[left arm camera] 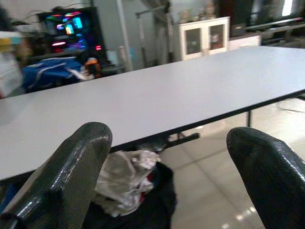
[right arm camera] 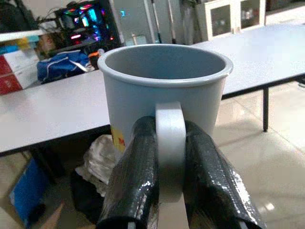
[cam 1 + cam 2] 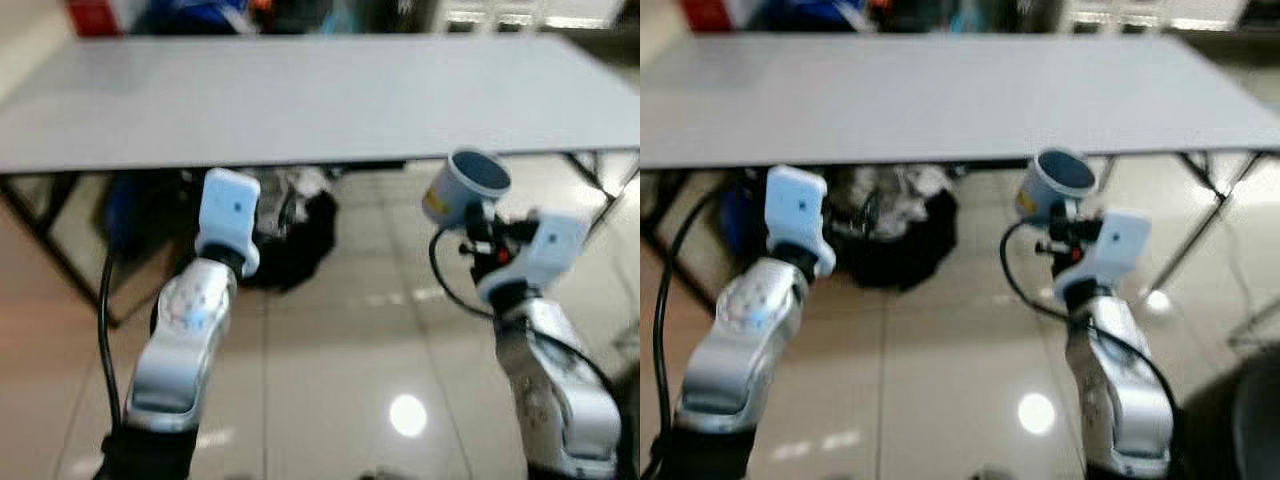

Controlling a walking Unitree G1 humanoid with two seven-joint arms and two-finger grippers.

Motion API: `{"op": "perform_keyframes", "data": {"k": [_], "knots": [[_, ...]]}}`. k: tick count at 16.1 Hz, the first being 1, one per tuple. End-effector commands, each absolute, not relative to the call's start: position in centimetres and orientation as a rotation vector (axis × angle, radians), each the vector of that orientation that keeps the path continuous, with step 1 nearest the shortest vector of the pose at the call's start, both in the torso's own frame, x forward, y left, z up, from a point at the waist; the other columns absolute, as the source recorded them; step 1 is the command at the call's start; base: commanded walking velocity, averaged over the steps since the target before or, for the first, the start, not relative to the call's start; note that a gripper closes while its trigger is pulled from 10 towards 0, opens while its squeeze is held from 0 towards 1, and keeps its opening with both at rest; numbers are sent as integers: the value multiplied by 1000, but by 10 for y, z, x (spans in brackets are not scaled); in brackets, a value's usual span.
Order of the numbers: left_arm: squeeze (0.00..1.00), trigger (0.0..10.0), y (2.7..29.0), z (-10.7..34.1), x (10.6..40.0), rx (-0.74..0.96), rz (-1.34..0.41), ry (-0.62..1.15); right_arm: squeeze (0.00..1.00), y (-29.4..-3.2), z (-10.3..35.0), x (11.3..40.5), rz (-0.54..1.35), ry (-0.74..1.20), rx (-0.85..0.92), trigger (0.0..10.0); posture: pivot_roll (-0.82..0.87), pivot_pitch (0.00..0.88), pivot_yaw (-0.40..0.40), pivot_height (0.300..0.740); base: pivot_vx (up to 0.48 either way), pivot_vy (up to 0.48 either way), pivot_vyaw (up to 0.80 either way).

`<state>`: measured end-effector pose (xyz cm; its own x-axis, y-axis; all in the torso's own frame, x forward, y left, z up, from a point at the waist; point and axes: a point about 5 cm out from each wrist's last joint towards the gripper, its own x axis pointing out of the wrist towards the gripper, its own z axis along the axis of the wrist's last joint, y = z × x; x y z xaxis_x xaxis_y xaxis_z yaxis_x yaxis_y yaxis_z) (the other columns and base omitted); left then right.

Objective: Setting the table

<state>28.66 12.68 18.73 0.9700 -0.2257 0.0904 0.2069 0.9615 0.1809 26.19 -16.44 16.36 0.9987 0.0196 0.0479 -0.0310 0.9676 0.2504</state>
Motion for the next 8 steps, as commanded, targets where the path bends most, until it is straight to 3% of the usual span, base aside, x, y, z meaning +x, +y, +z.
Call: {"op": "perform_keyframes", "data": {"k": [1,4,6,8], "knots": [[0,10000,129,190,286,170,-218,-125,0,-166,170,264,16,-48,224,10000,32,44,-3,740,480,0,0],[0,10000,131,188,286,180,-216,-114,0,-168,171,269,7,-65,134,10000,32,46,-1,740,472,0,0],[0,10000,129,189,285,177,-227,-119,0,-174,176,270,-17,-87,191,10000,35,47,-3,740,472,0,0],[0,10000,129,189,284,180,-236,-118,0,-177,177,270,-52,-94,139,10000,35,48,-3,740,472,0,0]]}}
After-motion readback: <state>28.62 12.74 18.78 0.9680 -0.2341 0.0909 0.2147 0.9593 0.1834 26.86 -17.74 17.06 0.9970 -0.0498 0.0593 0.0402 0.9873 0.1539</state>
